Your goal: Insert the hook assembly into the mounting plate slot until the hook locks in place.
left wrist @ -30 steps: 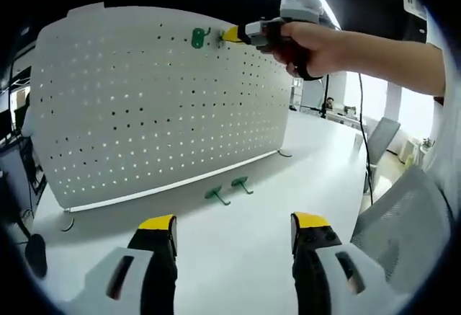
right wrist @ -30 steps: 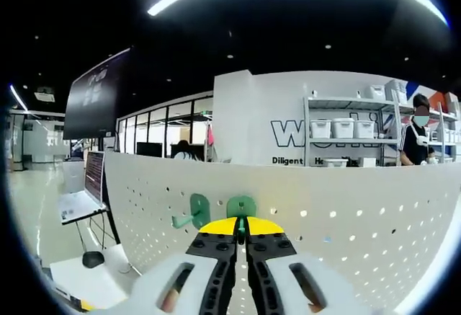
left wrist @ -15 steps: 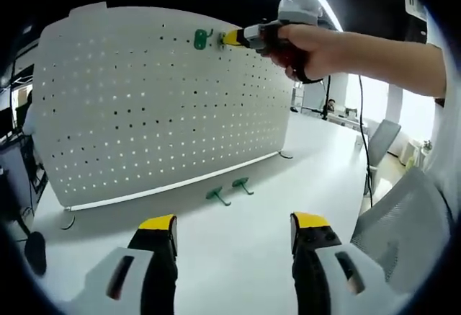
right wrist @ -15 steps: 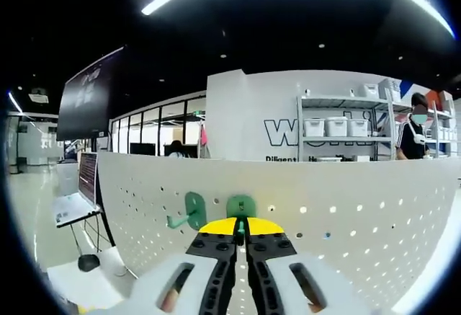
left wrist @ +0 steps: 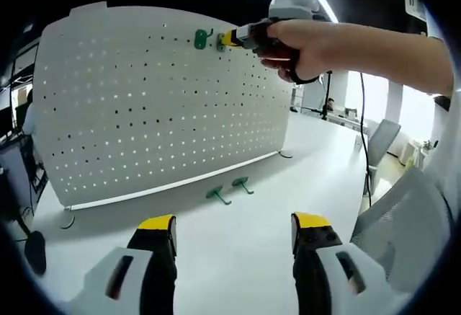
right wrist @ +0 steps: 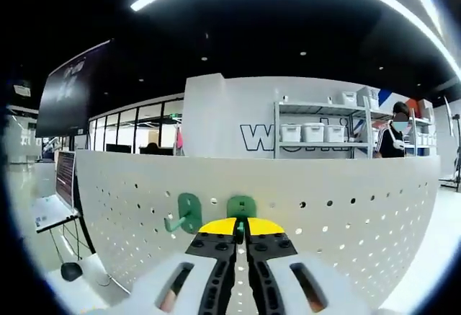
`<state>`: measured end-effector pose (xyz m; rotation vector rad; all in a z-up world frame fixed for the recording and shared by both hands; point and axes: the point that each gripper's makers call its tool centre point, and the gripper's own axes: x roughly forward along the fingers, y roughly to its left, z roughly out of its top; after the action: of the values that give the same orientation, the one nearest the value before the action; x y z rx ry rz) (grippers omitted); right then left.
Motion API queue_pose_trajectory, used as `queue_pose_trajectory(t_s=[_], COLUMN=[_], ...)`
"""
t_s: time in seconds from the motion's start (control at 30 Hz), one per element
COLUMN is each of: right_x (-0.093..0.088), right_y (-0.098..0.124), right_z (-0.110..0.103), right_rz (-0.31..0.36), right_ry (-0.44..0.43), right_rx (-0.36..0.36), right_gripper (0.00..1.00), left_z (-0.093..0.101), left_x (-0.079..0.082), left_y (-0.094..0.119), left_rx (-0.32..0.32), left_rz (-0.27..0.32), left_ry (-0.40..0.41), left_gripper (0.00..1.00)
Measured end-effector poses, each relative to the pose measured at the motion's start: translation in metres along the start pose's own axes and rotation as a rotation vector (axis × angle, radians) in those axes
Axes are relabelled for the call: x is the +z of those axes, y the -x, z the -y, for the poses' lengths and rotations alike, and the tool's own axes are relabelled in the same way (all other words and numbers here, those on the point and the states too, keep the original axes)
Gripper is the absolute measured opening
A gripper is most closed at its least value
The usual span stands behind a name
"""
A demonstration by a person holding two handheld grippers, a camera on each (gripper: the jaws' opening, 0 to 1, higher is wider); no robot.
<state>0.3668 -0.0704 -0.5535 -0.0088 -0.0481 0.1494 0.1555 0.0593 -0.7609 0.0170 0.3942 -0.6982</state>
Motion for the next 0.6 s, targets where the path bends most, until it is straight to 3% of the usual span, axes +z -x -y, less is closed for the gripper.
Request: queue_pose_trajectory(t_s=[0.3, 0.6], right_x=[-0.0006, -0.0009], right_y=[-0.001, 0.0023], right_z=[-0.0009, -0.0007], right_rz=[-0.032, -0.036], right_ry=[0.009, -0.007], right_rx=[-0.031, -0.008], right_gripper=[0.03, 0.04], left_z=[0.0013, 0.0022], left_x=[0.0016, 0.0018], left_y=[-0.0004, 0.0002], left_rx=[-0.006, -0.005], left_rz=[0.005, 0.005], left_ry=[0.0, -0.002], left_gripper=[0.66, 0.66])
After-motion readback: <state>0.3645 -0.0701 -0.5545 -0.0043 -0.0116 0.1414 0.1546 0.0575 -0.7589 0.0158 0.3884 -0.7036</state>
